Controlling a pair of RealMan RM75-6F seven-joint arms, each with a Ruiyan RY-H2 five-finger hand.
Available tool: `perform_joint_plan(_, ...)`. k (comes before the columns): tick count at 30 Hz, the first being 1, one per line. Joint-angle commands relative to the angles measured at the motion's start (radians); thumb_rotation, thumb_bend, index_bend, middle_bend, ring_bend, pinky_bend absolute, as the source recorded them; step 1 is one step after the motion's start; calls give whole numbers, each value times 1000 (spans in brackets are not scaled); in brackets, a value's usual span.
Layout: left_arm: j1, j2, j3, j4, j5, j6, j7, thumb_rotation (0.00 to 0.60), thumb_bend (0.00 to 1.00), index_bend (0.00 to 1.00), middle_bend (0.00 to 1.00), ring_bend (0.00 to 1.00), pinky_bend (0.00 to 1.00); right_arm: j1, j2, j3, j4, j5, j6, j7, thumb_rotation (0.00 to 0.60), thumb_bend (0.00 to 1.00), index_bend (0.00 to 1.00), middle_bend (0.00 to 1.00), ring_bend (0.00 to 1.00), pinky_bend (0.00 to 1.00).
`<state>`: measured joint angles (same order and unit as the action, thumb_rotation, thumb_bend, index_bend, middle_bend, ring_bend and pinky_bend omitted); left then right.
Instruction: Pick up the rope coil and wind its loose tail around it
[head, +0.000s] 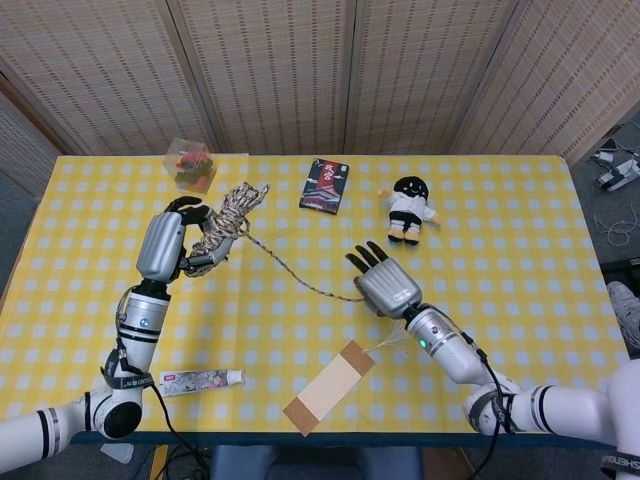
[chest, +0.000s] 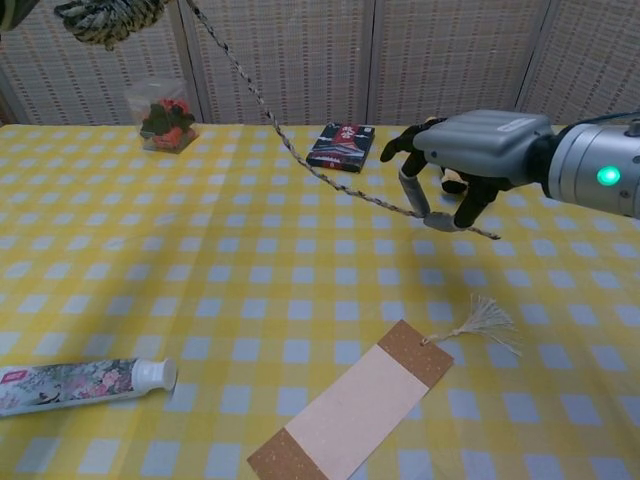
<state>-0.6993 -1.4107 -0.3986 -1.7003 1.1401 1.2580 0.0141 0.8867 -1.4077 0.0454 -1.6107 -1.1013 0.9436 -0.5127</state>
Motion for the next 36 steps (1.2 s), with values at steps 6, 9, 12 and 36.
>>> perform_joint_plan(6,-30,-25,31,38,-83,-41,156,503,307,740,730,561,204,22,95,51,-216,-113,49,-69,600,365,610,106,0,0)
perform_joint_plan(9,-34,-40,54,47,-87,-47,195,525,307,740,730,561,204,39,109,83,-271,-121,50,-83,600,365,611,106,0,0)
perform_joint_plan(12,-34,-57,74,46,-81,-49,215,539,307,739,730,561,203,59,111,122,-307,-109,49,-88,600,365,611,106,0,0)
perform_joint_plan(36,-14,-105,210,-37,143,-62,184,532,307,739,730,560,201,221,9,329,-220,156,65,-90,600,364,611,106,0,0)
